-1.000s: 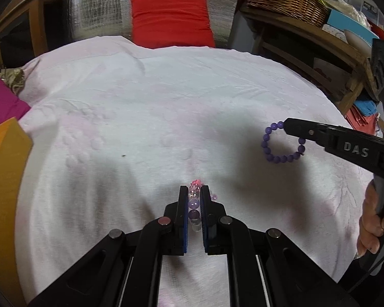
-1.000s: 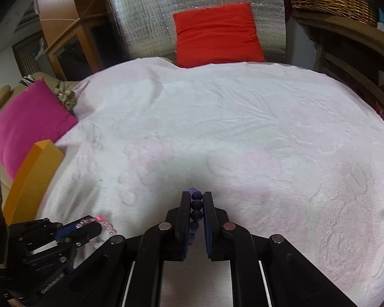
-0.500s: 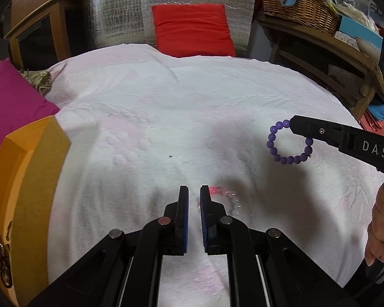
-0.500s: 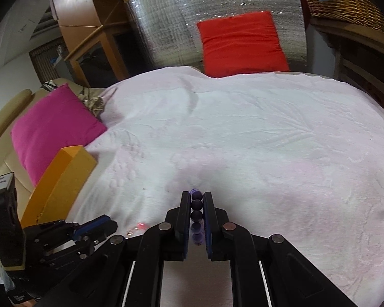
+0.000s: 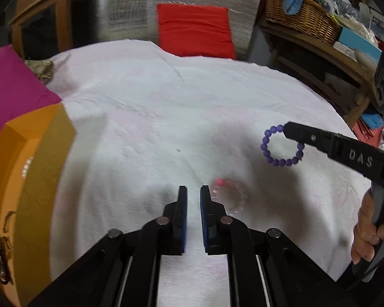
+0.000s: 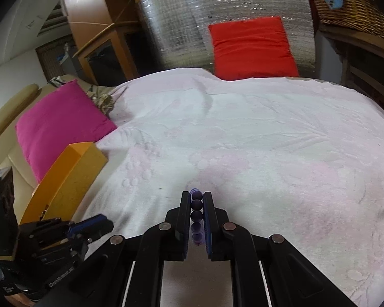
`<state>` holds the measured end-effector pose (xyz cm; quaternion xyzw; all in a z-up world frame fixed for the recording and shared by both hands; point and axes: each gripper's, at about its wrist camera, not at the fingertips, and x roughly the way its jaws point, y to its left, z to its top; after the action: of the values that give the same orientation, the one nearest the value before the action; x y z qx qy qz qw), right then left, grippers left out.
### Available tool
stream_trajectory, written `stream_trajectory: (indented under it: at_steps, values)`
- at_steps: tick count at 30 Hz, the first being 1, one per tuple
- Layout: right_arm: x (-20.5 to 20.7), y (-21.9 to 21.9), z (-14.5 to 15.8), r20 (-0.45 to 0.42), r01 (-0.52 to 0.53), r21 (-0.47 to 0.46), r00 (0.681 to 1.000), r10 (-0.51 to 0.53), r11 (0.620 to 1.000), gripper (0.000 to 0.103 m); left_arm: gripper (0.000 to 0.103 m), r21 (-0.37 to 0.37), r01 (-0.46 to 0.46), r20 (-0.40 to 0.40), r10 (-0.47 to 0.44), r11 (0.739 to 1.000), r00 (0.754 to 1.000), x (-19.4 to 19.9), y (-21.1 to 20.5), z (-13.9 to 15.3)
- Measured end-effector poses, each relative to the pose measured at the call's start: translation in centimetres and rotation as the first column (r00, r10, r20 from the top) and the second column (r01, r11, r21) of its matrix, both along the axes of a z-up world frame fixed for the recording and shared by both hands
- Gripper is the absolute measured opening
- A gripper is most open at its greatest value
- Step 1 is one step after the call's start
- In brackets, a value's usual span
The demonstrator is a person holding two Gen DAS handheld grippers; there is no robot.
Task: Organize jewelry
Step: 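Lift and carry the pink and purple bracelets over the orange box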
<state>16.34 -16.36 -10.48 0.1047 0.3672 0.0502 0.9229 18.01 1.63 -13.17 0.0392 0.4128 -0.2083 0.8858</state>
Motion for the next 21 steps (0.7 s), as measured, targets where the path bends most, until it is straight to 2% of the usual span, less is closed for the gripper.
stream_trajectory:
  at_steps: [2,3,4,9,12,15,18,20,21]
  values:
    - [-0.1,-0.8,0.0,-0.005,0.019,0.007,1.0,-0.019,1.0,0.011,0.039,0.013,0.037,-0.016,-0.037,0.999,0.999,0.0,-1.1,-0.6]
    - [-0.1,-1.1,0.1,-0.004,0.023,0.01,1.0,-0.023,1.0,0.011,0.055,0.033,0.042,-0.016,-0.042,0.999,0.999,-0.1,-1.7,-0.9]
    - [-0.2,-1.3,0.1,-0.002,0.026,0.012,1.0,-0.026,1.0,0.011,0.056,0.05,0.041,-0.006,-0.041,0.998,0.999,-0.1,-2.3,-1.2]
    - [-0.4,-2.5,0.5,0.004,0.032,0.024,0.999,-0.032,0.999,0.011,0.056,0.081,0.035,-0.027,-0.033,0.996,0.999,1.0,-3.7,-2.5]
    - [-0.6,-3.0,0.7,0.005,0.037,0.029,0.999,-0.037,0.999,0.011,0.056,0.067,0.023,-0.054,-0.019,0.997,0.998,1.8,-4.0,-3.2]
    - [-0.7,-3.8,0.8,0.003,0.047,0.038,0.999,-0.047,0.998,0.011,0.056,0.064,0.049,-0.046,-0.046,0.997,0.998,1.7,-4.8,-3.2]
    - [-0.9,-4.4,0.9,0.004,0.056,0.041,0.998,-0.057,0.998,0.011,0.056,0.094,0.066,-0.047,-0.062,0.993,0.997,1.5,-5.7,-3.8]
    - [-0.9,-4.6,0.9,0.004,0.06,0.041,0.998,-0.06,0.997,0.011,0.04,0.091,0.068,-0.034,-0.065,0.994,0.997,1.5,-5.8,-3.7]
    - [-1.0,-4.8,0.9,0.005,0.063,0.041,0.998,-0.063,0.997,0.011,0.027,0.091,0.062,-0.025,-0.06,0.994,0.998,1.6,-5.7,-3.6]
